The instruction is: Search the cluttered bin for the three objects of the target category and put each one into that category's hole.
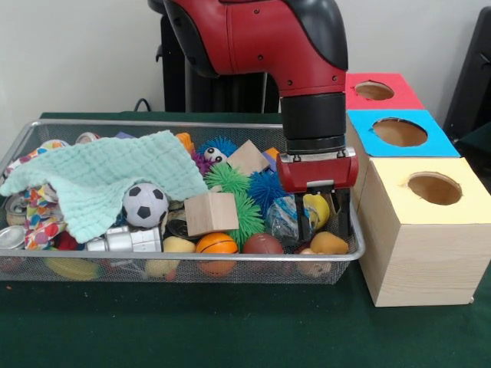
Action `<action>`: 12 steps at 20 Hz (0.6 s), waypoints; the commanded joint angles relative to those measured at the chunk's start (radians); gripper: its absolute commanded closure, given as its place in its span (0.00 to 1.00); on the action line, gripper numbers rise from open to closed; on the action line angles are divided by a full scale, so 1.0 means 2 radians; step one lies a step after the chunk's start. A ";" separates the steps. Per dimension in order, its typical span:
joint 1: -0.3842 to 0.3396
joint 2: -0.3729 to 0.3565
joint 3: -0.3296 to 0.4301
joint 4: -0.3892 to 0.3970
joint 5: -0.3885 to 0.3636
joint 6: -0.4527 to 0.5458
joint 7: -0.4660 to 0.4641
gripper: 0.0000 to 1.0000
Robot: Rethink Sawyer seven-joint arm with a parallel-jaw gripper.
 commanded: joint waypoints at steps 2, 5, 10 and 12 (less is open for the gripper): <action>0.005 0.019 0.047 -0.001 -0.006 -0.015 0.101 0.00; 0.017 0.031 0.033 -0.010 -0.001 -0.020 0.098 0.00; 0.025 0.050 0.017 -0.023 0.002 -0.029 0.093 0.00; 0.035 0.050 0.004 -0.023 0.013 -0.025 0.095 0.00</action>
